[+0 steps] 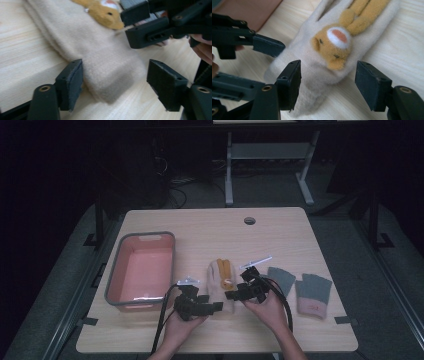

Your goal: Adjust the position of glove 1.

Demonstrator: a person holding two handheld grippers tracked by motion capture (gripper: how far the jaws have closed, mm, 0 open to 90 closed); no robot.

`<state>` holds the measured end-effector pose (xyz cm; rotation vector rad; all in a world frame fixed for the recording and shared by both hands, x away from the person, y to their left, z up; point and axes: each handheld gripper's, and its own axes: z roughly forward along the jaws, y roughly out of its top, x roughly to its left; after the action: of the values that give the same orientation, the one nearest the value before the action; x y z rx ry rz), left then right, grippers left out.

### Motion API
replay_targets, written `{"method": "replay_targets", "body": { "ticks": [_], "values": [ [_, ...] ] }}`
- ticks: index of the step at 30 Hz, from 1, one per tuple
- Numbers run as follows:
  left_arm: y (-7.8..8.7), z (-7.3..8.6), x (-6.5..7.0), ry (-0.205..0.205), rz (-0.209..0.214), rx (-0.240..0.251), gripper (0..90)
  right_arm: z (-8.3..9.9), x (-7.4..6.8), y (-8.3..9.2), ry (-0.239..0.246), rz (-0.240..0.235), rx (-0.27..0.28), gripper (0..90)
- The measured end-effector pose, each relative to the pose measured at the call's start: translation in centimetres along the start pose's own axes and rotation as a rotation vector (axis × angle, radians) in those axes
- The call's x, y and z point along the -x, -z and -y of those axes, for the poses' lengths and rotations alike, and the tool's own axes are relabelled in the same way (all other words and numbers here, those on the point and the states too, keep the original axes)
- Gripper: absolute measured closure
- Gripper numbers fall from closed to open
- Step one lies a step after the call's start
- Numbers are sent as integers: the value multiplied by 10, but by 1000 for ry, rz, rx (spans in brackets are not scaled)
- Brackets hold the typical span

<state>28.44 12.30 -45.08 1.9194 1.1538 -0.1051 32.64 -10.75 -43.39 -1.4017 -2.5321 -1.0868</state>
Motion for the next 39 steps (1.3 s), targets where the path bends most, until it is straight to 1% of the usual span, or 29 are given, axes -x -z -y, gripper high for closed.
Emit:
{"method": "replay_targets", "body": {
  "ticks": [1,3,4,5,6,7,8,10,11,12,13,14,15,16,17,20,21,22,23,26,27,28,29,30,31,32,33,35,39],
  "values": [
    [0,-1,-2,7,0,-3,319,1,2,-1,-9,-12,6,374],
    [-2,-2,-5,36,9,-7,337,1,6,-2,-21,-5,1,387],
    [-4,-2,-7,51,13,-14,341,2,7,-2,-37,-12,7,401],
    [-5,-2,-10,58,16,-27,342,3,9,-2,-62,-30,12,411],
    [-8,-1,-11,62,15,-31,341,3,11,-4,-75,-45,19,420],
    [-10,-1,-11,72,17,-40,337,4,12,-5,-92,-51,16,425],
    [-11,0,-10,73,14,-50,322,4,12,-6,-106,-57,14,429],
    [-12,0,-10,64,8,-56,311,5,14,-8,-112,-57,14,435],
    [-13,0,-9,69,11,-56,312,7,18,-9,-149,-72,21,450],
    [-15,0,-11,88,23,-59,315,7,19,-10,-163,-76,21,453],
    [-15,0,-11,96,23,-54,327,8,20,-10,-183,-78,17,461],
    [-16,0,-11,97,22,-54,347,9,22,-11,-189,-86,26,477],
    [-16,0,-11,97,22,-54,390,9,22,-11,-189,-86,26,477],
    [-16,-1,-10,68,1,-72,423,11,23,-13,-207,-110,21,490],
    [-16,-1,-10,66,-2,-76,436,11,23,-13,-208,-104,18,496],
    [-17,-2,-9,65,-1,-82,462,13,25,-16,-224,-121,19,500],
    [-17,-3,-11,69,6,-87,483,15,25,-19,-241,-124,15,508],
    [-17,-3,-11,69,6,-87,488,15,25,-19,-241,-124,15,508],
    [-18,-3,-11,72,9,-88,491,16,25,-20,-261,-131,25,515],
    [-18,-3,-11,70,21,-100,521,17,24,-21,-286,-147,29,538],
    [-18,-3,-12,73,27,-104,536,18,24,-22,-283,-149,39,549],
    [-19,-4,-13,75,33,-108,549,18,23,-23,-297,-158,36,559],
    [-19,-4,-13,85,40,-108,562,19,23,-23,-297,-159,41,571],
    [-19,-4,-13,85,40,-108,573,19,23,-23,-297,-159,41,571],
    [-20,-4,-16,92,52,-116,584,21,23,-25,-322,-173,50,599],
    [-20,-5,-17,107,59,-115,591,22,23,-26,-330,-180,57,611],
    [-20,-5,-18,118,65,-115,599,23,23,-27,-334,-187,66,628],
    [-21,-5,-19,127,71,-117,604,24,23,-28,-328,-191,75,641],
    [-22,-6,-21,154,93,-114,622,26,24,-30,-343,-209,82,726]
  ]
}}
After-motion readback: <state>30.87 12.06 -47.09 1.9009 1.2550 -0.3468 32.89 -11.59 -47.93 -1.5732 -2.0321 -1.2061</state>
